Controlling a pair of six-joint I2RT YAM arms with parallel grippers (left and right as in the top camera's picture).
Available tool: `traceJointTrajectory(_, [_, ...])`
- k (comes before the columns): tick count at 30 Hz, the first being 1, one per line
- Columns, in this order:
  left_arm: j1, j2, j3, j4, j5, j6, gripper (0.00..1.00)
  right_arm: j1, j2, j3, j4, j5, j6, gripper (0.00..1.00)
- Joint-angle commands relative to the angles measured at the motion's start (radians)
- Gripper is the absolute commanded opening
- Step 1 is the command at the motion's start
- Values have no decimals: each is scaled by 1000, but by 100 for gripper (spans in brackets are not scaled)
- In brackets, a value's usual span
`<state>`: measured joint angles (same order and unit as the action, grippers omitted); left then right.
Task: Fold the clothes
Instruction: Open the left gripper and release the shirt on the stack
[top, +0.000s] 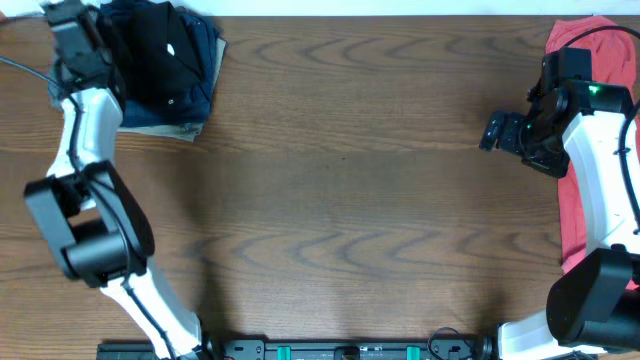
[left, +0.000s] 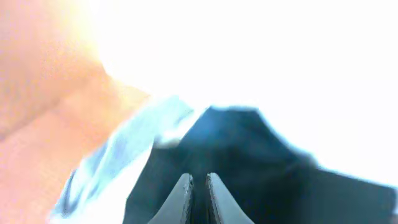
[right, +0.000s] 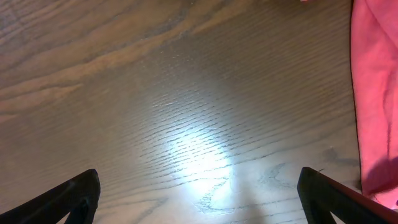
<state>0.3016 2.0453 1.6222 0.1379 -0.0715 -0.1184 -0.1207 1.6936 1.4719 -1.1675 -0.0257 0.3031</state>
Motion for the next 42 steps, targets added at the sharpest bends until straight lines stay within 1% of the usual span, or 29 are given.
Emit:
traceJointTrajectory(1, [-25,-22,12,39,84,-85,10,-1,-5,3,-2,7,-9,99])
traceJointTrajectory(6, [-63,46,12,148,84,-86,10,0,-5,3,-2,7,-9,99])
traceJointTrajectory(7, [-69,64,12,172,84,-86,11,0,-5,3,-2,7,-9,99])
traceJointTrajectory(9, [-84,117,12,225,84,-86,16,0,-5,3,-2,7,-8,99])
traceJointTrajectory(11, [-93,161,12,248,84,-86,17,0,-5,3,-2,7,-9,99])
traceJointTrajectory(12, [-98,187,12,250,84,-86,17,0,-5,3,-2,7,-9,99])
traceJointTrajectory(13, [-103,206,12,246,84,-86,21,0,-5,3,-2,7,-9,99])
traceJointTrajectory(15, [-113,252,12,222,91,-86,25,0,-5,3,-2,7,-9,99])
traceJointTrajectory(19, [-125,277,11,145,91,-86,26,0,-5,3,-2,7,-9,99])
traceJointTrajectory(20, [-124,271,12,137,91,-86,32,0,-5,3,-2,7,-9,99])
traceJointTrajectory(21, [-124,259,12,126,91,-86,41,0,-5,3,-2,7,-9,99])
traceJointTrajectory(23, [-124,225,11,101,91,-86,43,0,-5,3,-2,7,-9,99])
traceJointTrajectory(24, [-124,199,11,83,91,-86,50,0,-5,3,-2,7,-9,99])
traceJointTrajectory(25, [-124,172,11,64,91,-86,62,0,-5,3,-2,7,-9,99])
traceJointTrajectory(26, [-124,134,11,39,91,-86,74,0,-5,3,-2,7,-9,99])
traceJointTrajectory(29, [-124,27,11,-29,91,-86,100,0,-5,3,-2,7,-9,99])
traceJointTrajectory(30, [-124,-9,12,-56,91,-86,98,0,-5,3,-2,7,-9,99])
traceJointTrajectory(33, [-124,-136,12,-179,91,-86,98,0,-5,3,-2,7,-9,99])
traceJointTrajectory(37, [-124,-318,11,-435,101,-87,98,0,-5,3,-2,7,-9,99])
traceJointTrajectory(42, [-124,-534,11,-776,241,-86,98,0,-5,3,-2,7,-9,99])
